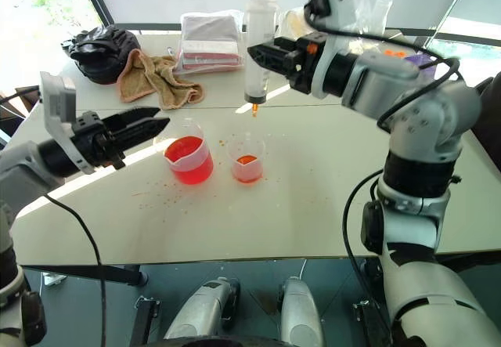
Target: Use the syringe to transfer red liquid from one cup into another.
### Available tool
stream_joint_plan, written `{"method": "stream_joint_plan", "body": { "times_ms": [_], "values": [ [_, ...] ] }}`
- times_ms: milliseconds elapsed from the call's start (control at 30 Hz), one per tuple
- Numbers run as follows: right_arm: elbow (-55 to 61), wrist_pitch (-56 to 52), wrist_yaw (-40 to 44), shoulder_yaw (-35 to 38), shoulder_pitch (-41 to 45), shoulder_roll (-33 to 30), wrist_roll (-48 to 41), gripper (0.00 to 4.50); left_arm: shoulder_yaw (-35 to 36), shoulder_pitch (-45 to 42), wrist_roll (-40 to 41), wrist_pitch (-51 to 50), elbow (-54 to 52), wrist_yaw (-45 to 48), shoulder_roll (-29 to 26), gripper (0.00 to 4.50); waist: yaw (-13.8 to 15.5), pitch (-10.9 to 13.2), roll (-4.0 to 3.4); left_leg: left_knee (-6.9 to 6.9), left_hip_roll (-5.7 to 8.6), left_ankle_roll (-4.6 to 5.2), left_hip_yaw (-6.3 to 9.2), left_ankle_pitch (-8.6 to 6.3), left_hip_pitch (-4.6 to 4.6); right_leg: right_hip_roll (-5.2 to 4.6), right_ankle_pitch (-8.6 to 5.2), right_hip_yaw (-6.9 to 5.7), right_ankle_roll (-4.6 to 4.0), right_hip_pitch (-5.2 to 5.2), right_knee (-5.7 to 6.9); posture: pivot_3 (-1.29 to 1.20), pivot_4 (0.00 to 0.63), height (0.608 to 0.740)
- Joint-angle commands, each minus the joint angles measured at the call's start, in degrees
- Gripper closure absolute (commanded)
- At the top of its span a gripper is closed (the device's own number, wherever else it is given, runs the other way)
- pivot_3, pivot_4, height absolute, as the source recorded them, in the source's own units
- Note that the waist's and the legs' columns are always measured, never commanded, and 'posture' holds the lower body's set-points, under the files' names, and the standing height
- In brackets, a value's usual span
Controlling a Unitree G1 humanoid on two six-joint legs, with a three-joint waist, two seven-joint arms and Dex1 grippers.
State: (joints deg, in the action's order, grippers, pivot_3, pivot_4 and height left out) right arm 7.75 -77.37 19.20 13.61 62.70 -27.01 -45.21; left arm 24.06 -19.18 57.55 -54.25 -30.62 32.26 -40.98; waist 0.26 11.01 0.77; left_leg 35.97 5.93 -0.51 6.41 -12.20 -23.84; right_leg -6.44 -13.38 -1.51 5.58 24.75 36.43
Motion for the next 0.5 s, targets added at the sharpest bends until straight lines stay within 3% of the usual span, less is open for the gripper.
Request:
{"method": "stream_joint_plan", "body": {
  "times_ms": [33, 100, 233, 500],
  "values": [
    [-4.02, -9.51, -3.28, 0.69, 4.05, -1.84, 1.74, 3.06, 1.19, 1.26, 0.19, 2.62, -2.37, -0.20, -0.66, 2.58, 0.00, 0.00, -0.01, -0.03, 0.00, 0.03, -0.03, -0.02, 0.00, -0.01, 0.00, 0.00, 0.00, 0.00, -0.03, 0.00, 0.150, 0.734],
    [-7.27, -13.03, -4.09, -2.59, 5.62, -3.90, 4.12, 3.06, 1.05, 1.98, -0.23, 3.41, -2.18, -0.89, -0.45, 2.58, 0.00, 0.01, -0.03, -0.03, 0.00, 0.05, -0.03, -0.03, -0.06, -0.01, 0.01, 0.00, 0.01, 0.01, -0.10, 0.00, 0.150, 0.734],
    [-13.54, -15.13, -1.77, -13.15, 5.96, -10.09, -0.48, 3.06, 0.07, 3.02, -0.89, 4.56, -3.10, -2.44, -0.04, 2.58, -0.03, 0.01, -0.02, 0.00, 0.03, 0.16, -0.10, -0.09, -0.13, -0.07, 0.01, 0.00, 0.01, 0.00, -0.23, 0.00, 0.150, 0.734],
    [-23.01, -15.13, -2.48, -22.87, 5.94, -12.20, -4.71, 3.06, 1.18, 3.18, 0.77, 4.66, -3.57, -3.90, -1.50, 2.58, -0.88, 0.01, -0.02, 0.05, 0.03, 0.23, -0.13, -0.13, -0.21, -0.07, 0.11, -0.03, 0.20, 0.02, -0.28, 0.00, 0.150, 0.734]
  ]
}}
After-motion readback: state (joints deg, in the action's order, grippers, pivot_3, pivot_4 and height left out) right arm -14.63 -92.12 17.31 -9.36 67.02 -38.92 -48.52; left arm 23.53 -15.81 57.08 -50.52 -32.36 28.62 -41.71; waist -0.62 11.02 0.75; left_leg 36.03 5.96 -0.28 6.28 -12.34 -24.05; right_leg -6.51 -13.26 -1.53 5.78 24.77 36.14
